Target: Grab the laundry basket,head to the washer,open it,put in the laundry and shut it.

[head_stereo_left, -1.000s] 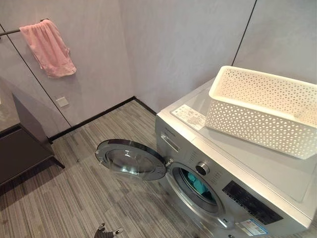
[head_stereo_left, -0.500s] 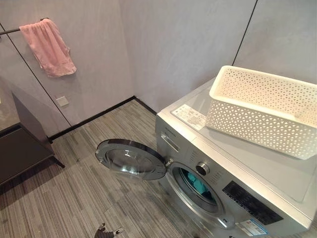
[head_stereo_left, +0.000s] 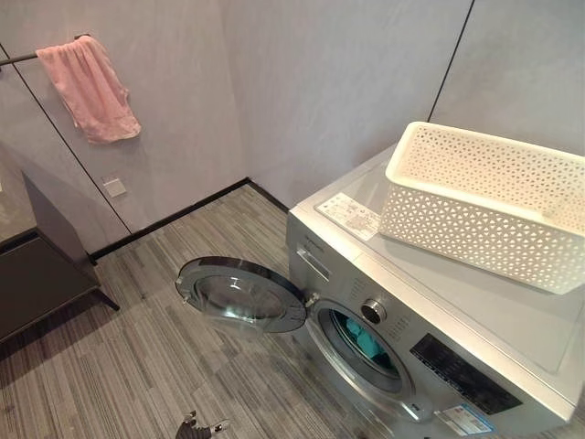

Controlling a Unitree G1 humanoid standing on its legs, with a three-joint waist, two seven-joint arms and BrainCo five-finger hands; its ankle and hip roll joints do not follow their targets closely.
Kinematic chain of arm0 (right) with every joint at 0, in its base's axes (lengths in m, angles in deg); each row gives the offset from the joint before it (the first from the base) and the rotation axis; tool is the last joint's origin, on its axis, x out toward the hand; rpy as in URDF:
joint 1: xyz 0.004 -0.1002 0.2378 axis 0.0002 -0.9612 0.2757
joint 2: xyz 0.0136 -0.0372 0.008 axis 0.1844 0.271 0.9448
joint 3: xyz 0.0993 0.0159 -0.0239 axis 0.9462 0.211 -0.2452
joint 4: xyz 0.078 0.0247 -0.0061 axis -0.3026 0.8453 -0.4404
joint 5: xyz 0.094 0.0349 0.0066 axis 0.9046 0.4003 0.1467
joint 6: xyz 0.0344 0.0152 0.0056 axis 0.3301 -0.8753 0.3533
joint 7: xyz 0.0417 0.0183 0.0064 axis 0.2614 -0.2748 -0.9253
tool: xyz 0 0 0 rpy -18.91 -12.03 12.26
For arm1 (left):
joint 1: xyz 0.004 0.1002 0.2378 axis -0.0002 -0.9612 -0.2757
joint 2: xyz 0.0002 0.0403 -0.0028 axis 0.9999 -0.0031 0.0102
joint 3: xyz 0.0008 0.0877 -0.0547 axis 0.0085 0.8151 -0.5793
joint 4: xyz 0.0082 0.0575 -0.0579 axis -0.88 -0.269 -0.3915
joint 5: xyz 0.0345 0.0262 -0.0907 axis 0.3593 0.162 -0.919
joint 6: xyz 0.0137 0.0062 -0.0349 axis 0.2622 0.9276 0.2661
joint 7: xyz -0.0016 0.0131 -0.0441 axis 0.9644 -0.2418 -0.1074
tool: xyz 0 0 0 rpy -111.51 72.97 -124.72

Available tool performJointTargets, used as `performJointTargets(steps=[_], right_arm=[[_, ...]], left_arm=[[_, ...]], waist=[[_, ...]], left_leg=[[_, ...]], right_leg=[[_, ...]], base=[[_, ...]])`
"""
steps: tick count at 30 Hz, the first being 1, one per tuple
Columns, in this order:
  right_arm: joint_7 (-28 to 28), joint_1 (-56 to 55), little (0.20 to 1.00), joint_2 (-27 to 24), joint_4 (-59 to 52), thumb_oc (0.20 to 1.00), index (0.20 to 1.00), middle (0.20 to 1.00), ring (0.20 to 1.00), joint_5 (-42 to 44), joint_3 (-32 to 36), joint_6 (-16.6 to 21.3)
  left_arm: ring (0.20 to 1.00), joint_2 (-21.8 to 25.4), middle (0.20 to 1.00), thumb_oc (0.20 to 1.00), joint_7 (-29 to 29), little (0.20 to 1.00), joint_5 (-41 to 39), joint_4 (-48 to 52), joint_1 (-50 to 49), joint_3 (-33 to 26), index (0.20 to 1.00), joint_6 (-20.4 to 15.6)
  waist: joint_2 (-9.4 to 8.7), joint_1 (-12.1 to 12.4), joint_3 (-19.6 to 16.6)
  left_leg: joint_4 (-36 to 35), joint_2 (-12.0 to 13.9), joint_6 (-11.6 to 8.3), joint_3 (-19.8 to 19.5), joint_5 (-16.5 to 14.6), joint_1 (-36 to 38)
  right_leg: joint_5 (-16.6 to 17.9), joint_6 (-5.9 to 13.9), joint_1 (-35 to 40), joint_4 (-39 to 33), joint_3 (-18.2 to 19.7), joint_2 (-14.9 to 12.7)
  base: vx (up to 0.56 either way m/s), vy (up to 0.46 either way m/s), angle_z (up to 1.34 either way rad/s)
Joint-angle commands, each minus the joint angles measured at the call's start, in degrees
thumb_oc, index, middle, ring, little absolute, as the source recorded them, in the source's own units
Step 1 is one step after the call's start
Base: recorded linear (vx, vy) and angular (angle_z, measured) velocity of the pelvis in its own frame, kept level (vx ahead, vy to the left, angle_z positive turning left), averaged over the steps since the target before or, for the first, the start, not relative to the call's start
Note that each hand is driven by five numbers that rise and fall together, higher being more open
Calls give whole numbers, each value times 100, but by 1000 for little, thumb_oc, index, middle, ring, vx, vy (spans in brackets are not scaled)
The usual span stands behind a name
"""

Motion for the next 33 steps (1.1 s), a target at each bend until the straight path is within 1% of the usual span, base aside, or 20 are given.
performJointTargets(steps=[1,22,33], right_arm=[[63,318,1000,118,380,1000,1000,1000,1000,108,-62,61],[32,326,1000,110,494,1000,1000,1000,1000,166,-1,60],[44,325,1000,84,502,1000,1000,1000,1000,135,13,47]], left_arm=[[1000,103,1000,1000,-1,1000,49,-396,403,63,1000,-59],[1000,100,1000,1000,-31,1000,87,-402,403,125,1000,-56],[1000,115,1000,1000,-44,1000,144,-377,401,151,1000,-43]], waist=[[-133,-37,45],[-162,-73,36],[-145,-107,31]], left_leg=[[44,112,62,214,-270,-84],[44,86,74,252,-306,-41],[44,88,67,276,-318,-11]], right_leg=[[-314,198,41,1,148,-201],[-282,215,36,1,189,-205],[-289,215,44,1,200,-198]], base=[[0,0,0],[0,0,0],[0,0,0]])
